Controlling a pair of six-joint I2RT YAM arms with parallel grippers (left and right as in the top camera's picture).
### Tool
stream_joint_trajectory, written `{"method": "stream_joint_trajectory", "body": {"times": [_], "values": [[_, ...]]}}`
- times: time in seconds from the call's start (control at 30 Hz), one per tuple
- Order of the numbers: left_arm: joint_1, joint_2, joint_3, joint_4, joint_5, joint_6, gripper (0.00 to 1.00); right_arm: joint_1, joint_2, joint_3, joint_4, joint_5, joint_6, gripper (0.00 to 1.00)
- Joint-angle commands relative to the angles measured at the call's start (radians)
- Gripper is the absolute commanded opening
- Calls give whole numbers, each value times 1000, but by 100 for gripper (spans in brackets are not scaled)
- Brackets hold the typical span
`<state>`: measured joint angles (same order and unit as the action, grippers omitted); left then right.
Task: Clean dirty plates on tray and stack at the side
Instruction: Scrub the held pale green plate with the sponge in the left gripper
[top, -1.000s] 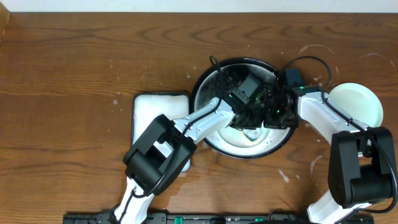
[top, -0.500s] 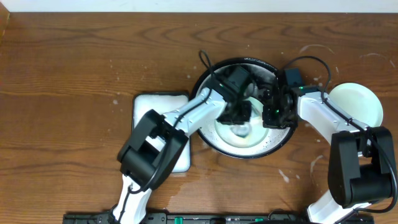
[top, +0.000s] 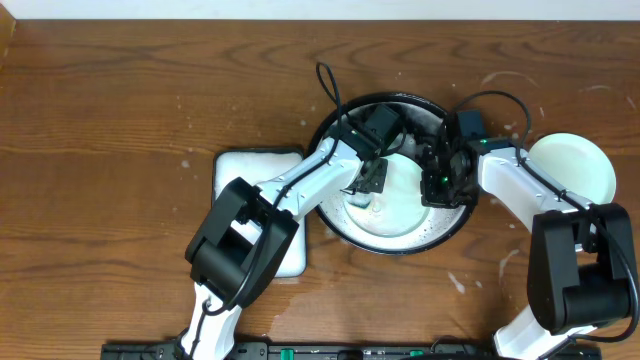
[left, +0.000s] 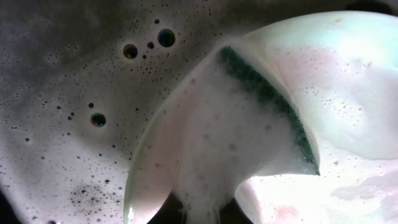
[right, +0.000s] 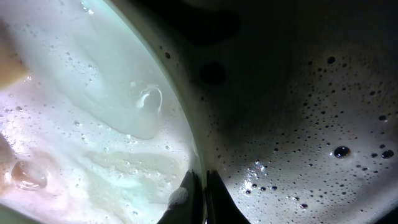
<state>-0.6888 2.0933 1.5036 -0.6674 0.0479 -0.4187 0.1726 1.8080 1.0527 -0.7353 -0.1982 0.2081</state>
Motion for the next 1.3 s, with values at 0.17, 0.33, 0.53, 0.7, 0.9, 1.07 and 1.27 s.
{"method": "stream_joint_trajectory", "body": {"times": [0.17, 0.33, 0.53, 0.7, 0.9, 1.07, 1.27], "values": [[13, 89, -80, 132, 346, -148, 8, -2, 10, -20, -13, 71, -26, 1], [-59, 97, -80, 137, 383, -179, 8, -2, 10, -20, -13, 71, -26, 1], [-114, 97, -80, 104, 469, -182, 11, -2, 10, -20, -13, 71, -26, 1], [-114, 97, -80, 60, 541, -181, 13, -2, 10, -20, -13, 71, -26, 1], [-107, 97, -80, -6, 376, -79, 9, -2, 10, -20, -13, 71, -26, 1], [-93, 97, -61, -82, -14, -79, 8, -2, 10, -20, -12, 71, -26, 1], [-55, 96, -26, -96, -173, -80, 8, -2, 10, -20, -13, 73, -26, 1]]}}
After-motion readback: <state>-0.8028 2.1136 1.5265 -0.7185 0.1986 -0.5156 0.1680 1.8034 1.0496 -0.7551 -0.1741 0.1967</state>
